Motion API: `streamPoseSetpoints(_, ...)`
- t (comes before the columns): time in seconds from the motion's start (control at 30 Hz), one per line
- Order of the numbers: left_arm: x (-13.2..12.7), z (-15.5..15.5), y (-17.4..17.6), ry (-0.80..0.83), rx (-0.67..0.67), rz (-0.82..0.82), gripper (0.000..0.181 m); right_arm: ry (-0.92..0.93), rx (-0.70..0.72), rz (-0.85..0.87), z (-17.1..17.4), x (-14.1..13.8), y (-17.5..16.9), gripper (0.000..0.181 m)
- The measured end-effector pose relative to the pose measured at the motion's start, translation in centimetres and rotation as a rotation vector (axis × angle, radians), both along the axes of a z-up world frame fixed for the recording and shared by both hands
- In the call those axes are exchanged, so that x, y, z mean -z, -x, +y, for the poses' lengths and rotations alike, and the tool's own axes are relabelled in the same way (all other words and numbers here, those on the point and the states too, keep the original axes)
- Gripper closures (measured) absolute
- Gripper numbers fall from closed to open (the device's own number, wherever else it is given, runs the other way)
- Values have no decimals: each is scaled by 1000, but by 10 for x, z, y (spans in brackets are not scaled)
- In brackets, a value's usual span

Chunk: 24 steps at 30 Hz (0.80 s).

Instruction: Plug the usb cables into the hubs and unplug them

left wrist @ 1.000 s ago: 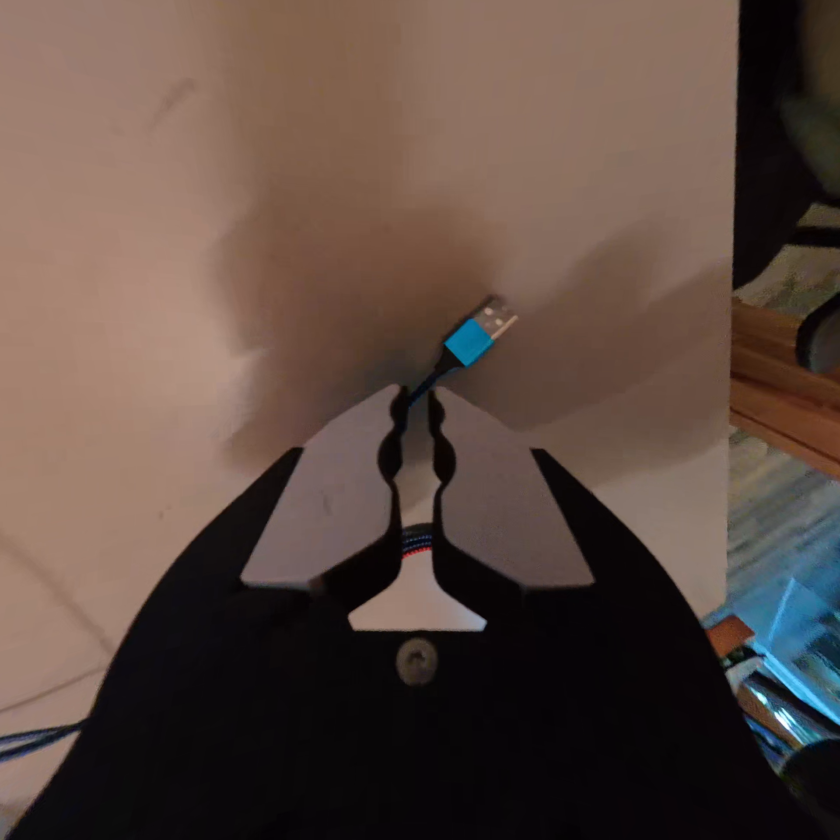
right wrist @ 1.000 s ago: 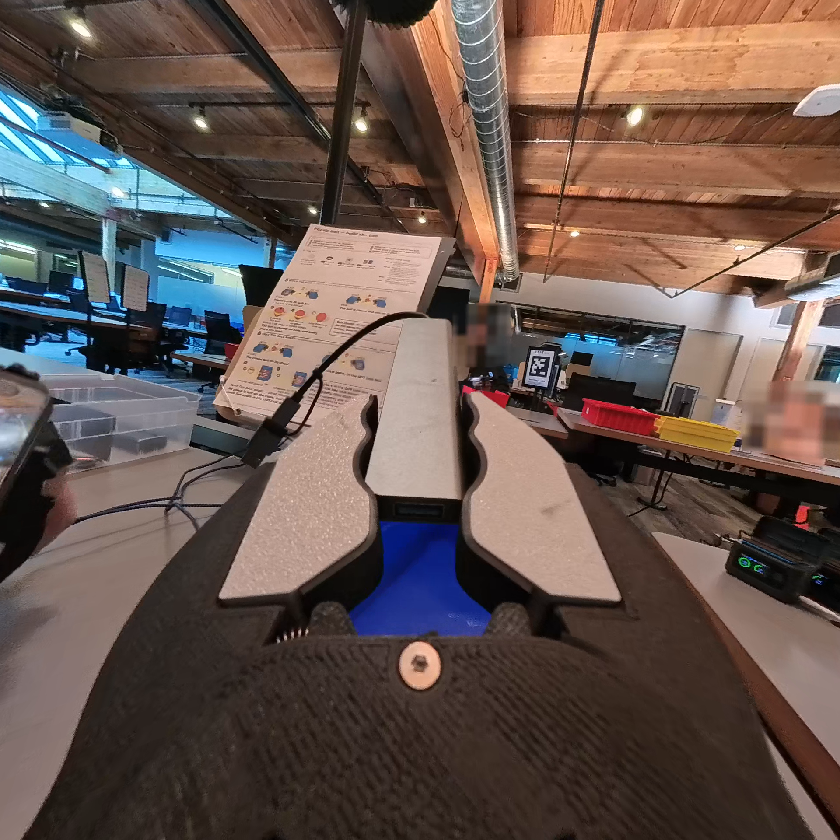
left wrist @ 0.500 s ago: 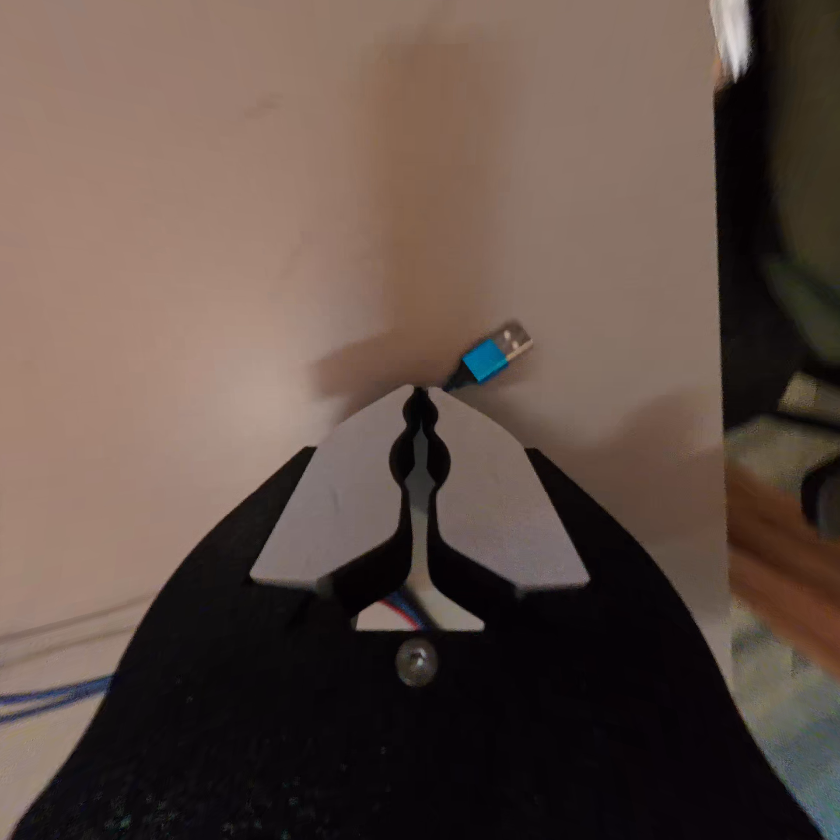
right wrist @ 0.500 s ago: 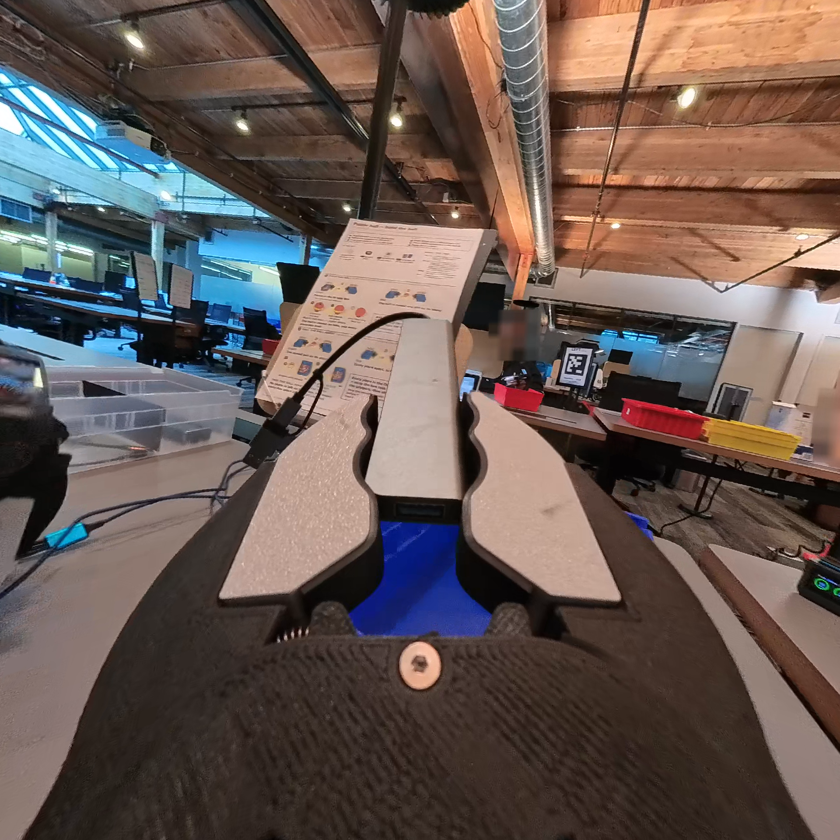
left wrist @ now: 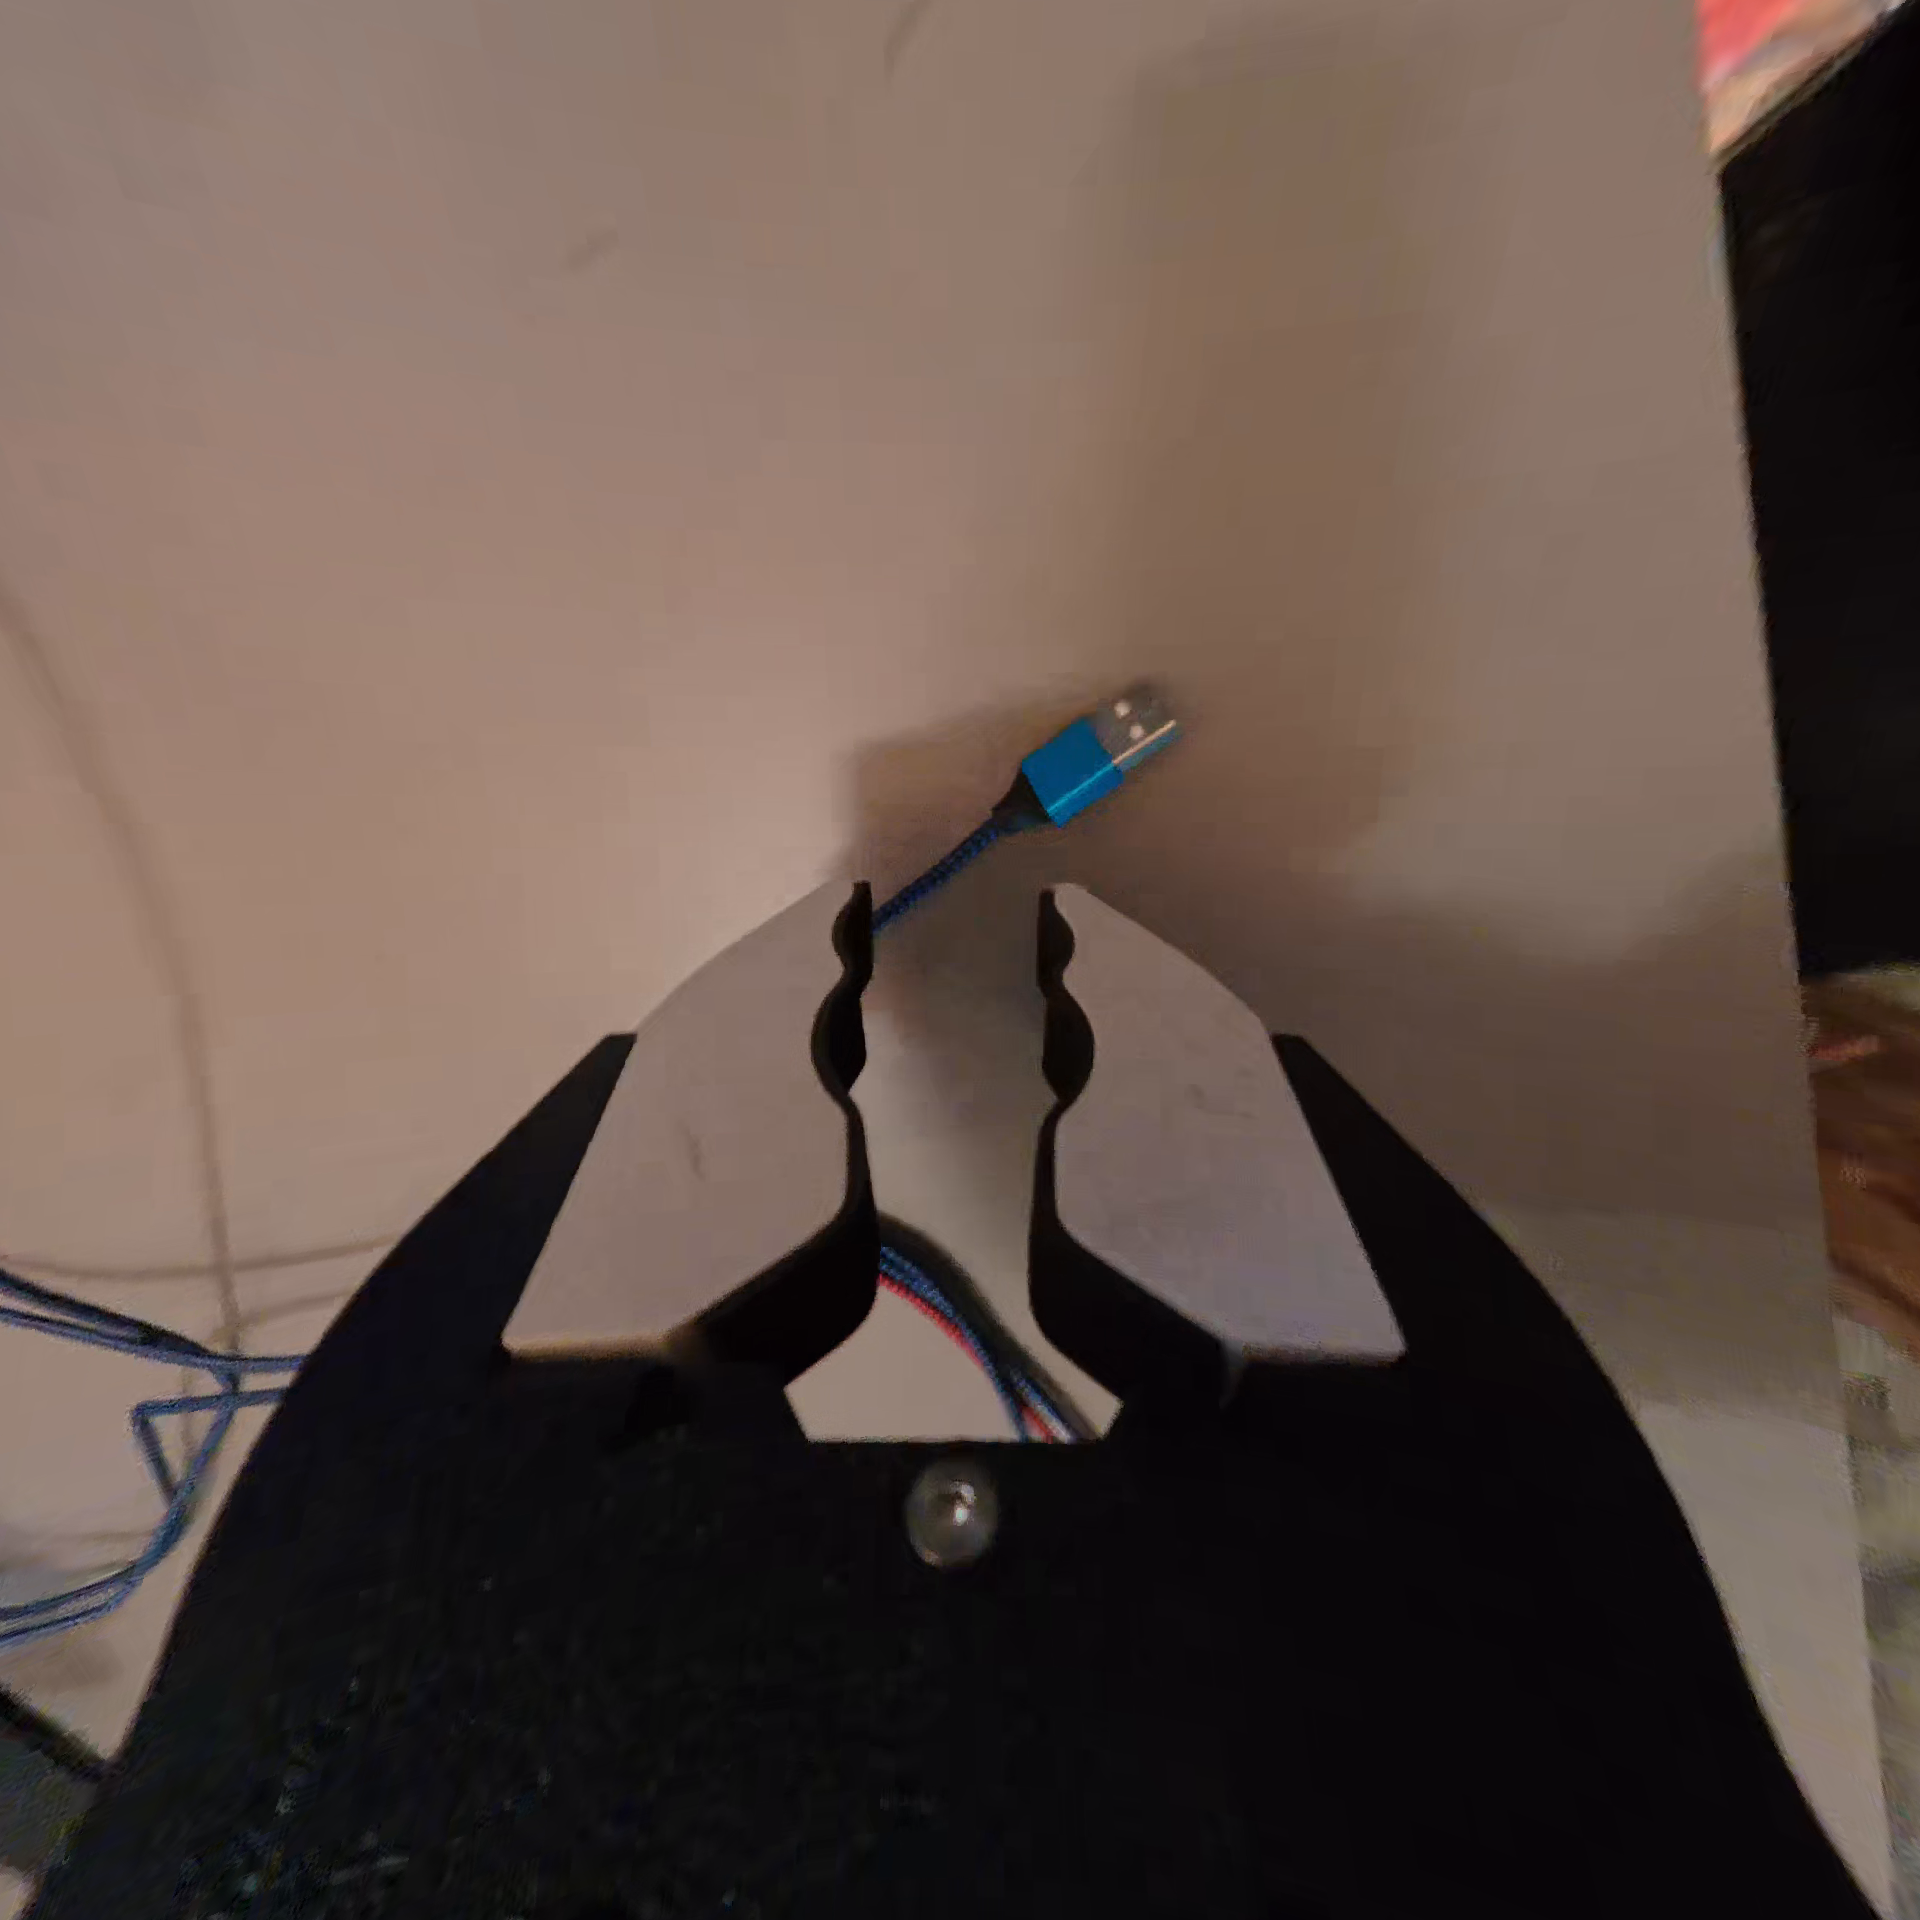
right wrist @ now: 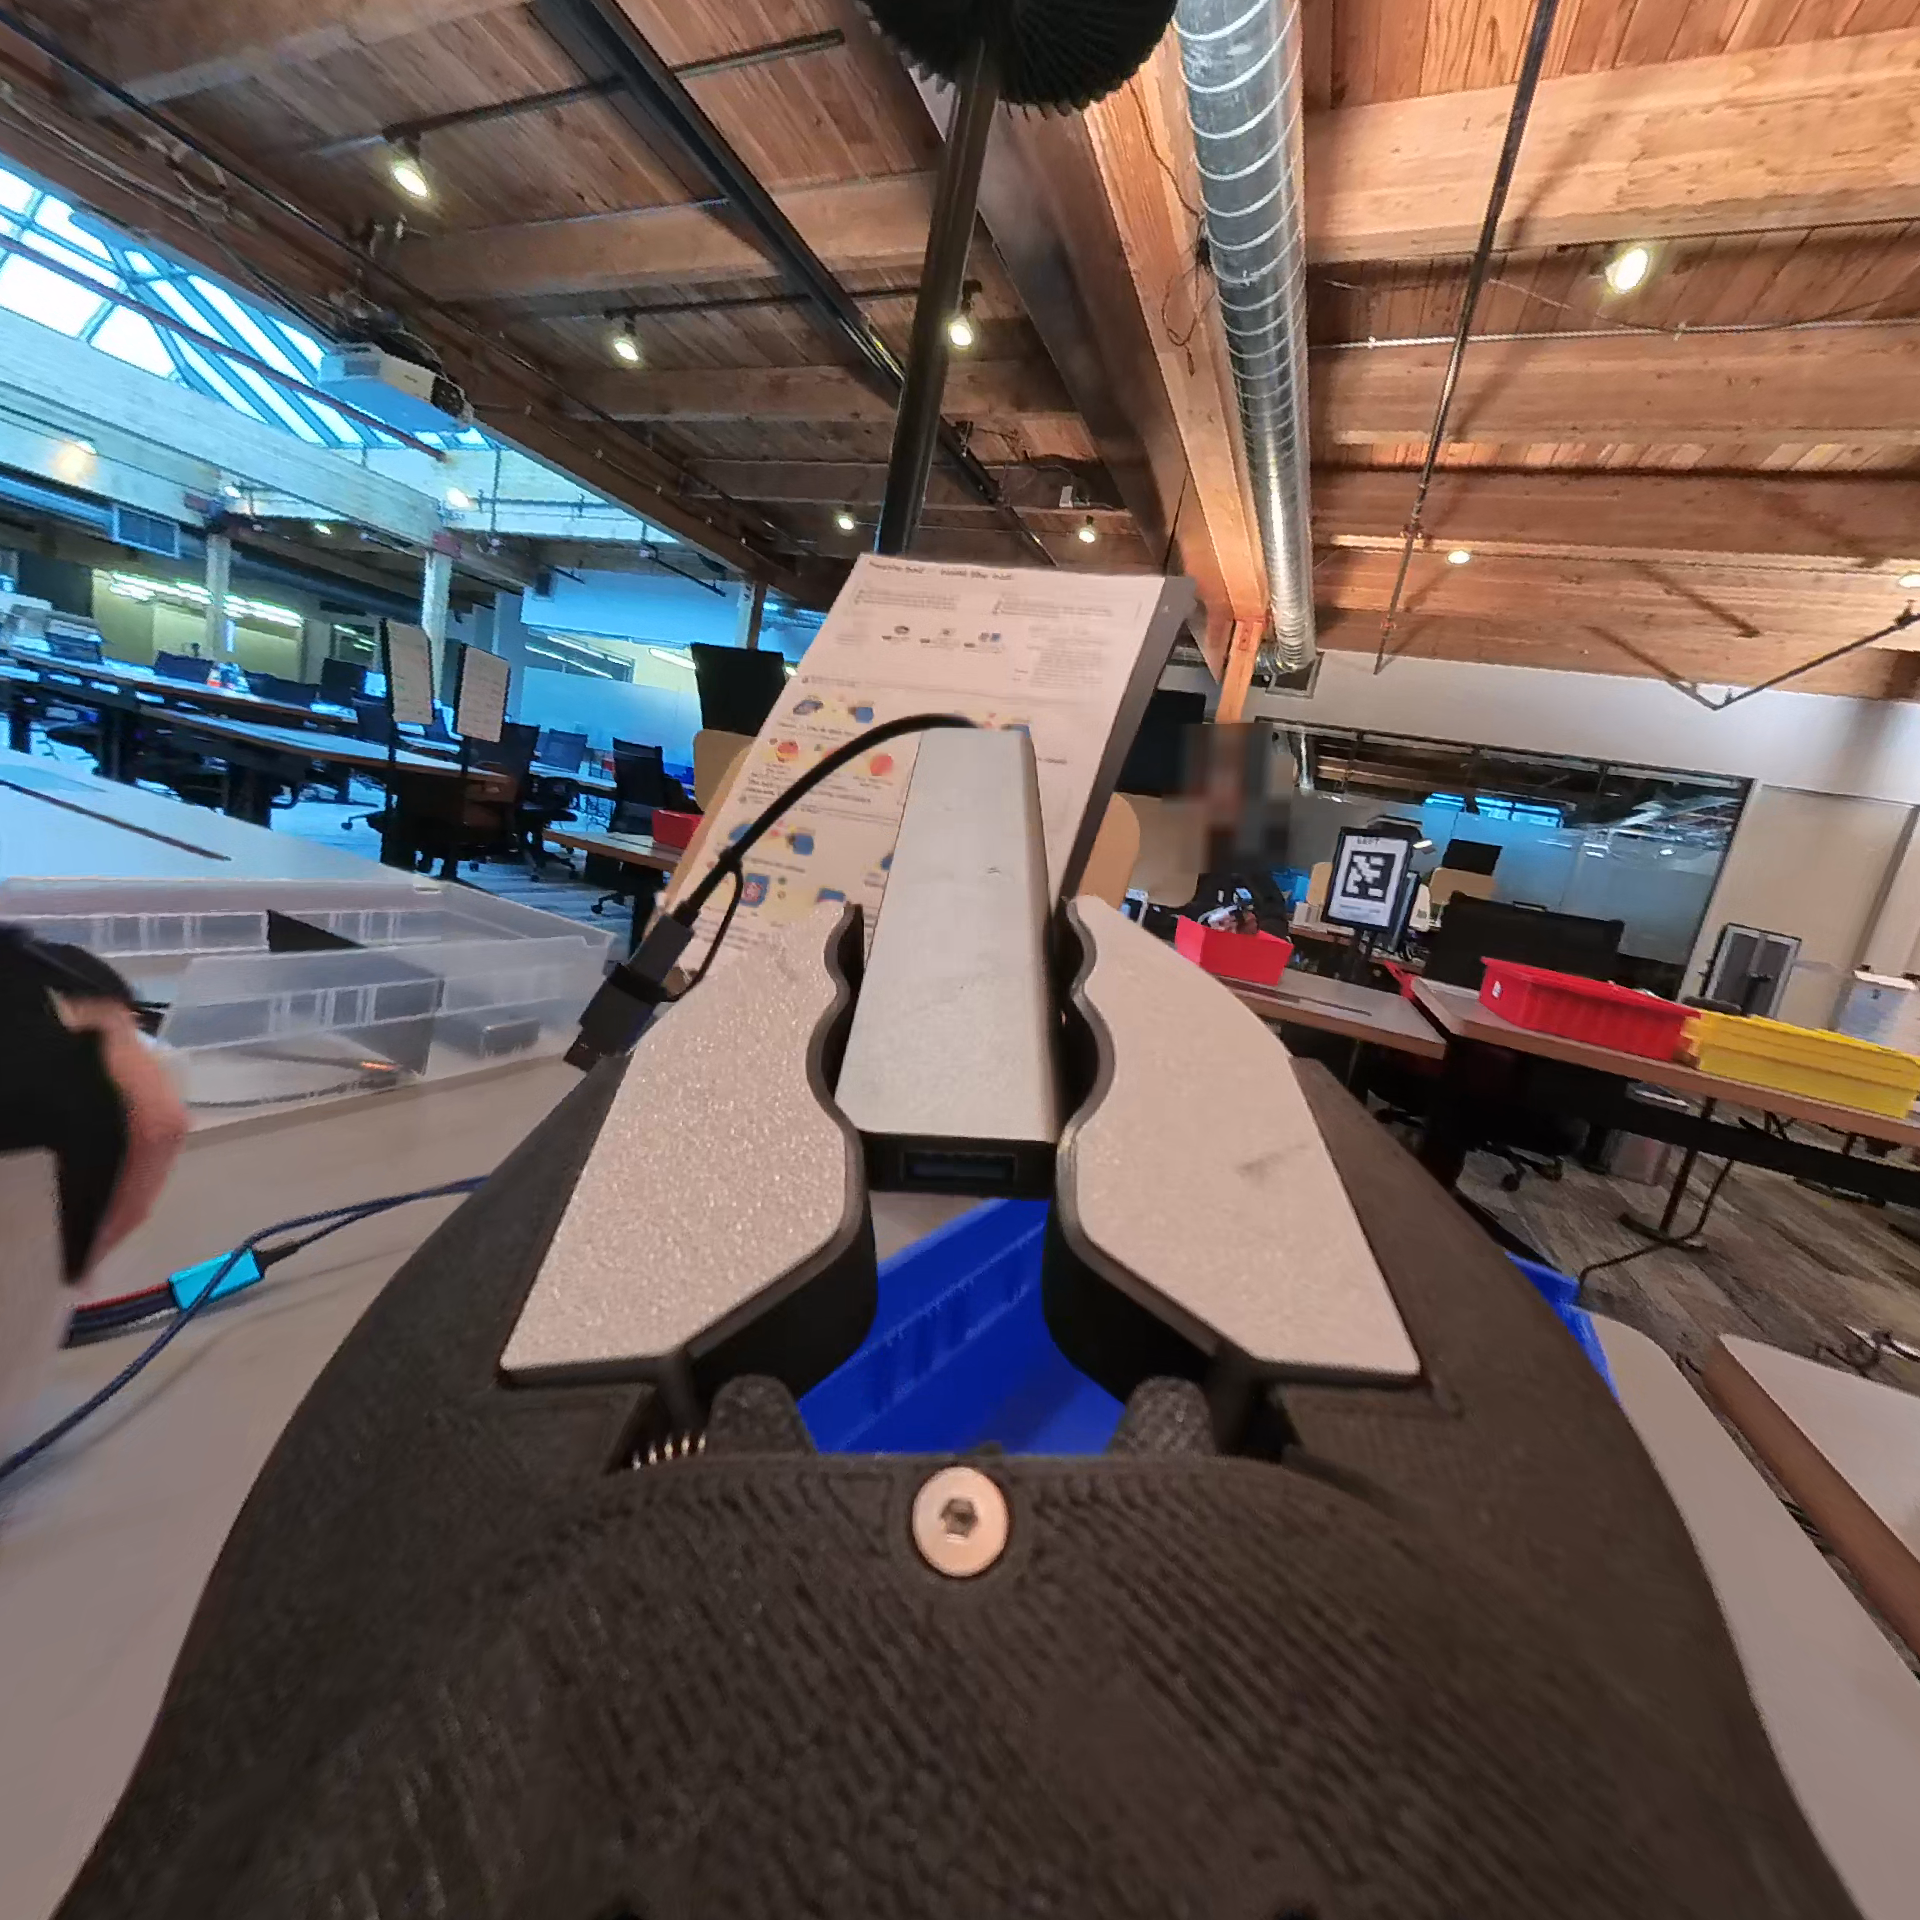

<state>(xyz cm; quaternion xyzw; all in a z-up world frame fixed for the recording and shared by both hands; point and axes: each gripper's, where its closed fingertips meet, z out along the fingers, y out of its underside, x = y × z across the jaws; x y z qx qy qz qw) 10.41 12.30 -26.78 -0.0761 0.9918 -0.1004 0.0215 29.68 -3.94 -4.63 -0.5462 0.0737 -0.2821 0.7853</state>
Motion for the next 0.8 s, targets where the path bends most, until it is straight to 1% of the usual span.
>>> streamPoseSetpoints(0.03, 2, 3, -3, -45, 22, 15, 152, 0, -7, -2, 2, -1, 0, 146)
streamPoseSetpoints(0.1, 6, 7, -5, -98, 72, 57, 161, -2, -15, -4, 6, -2, -1, 146)
streamPoseSetpoints(0.17, 9, 6, -7, -123, 97, 97, 166, -5, -30, 6, 11, 1, -2, 146)
streamPoseSetpoints(0.23, 15, 3, -11, -141, 135, 94, 169, -3, -35, 17, 15, 5, -5, 146)
streamPoseSetpoints(0.3, 19, 2, -14, -149, 173, 52, 175, -5, -43, 31, 16, 7, -7, 146)
streamPoseSetpoints(0.33, 19, 2, -15, -145, 179, 40, 175, -11, -44, 35, 16, 8, -7, 146)
streamPoseSetpoints(0.4, 19, 2, -16, -116, 134, 34, 176, -18, -41, 40, 13, 7, -9, 146)
streamPoseSetpoints(0.53, 19, 1, -18, 7, -98, 19, 179, -37, -30, 52, 7, 6, -15, 146)
streamPoseSetpoints(0.57, 19, 2, -19, 35, -164, 0, 179, -41, -28, 53, 5, 5, -16, 146)
streamPoseSetpoints(0.63, 12, 14, -27, 43, -311, -77, 179, -44, -26, 53, 3, 4, -16, 146)
streamPoseSetpoints(0.67, 3, 23, -34, 60, -407, -129, 179, -47, -24, 51, 2, 3, -16, 146)
streamPoseSetpoints(0.73, -22, 42, -46, 126, -607, -239, 179, -50, -27, 47, 2, 1, -14, 146)
streamPoseSetpoints(0.77, -37, 57, -51, 128, -692, -314, 179, -49, -28, 43, 3, 0, -13, 146)
streamPoseSetpoints(0.8, -52, 79, -54, 90, -775, -404, 179, -46, -29, 40, 4, 0, -12, 146)
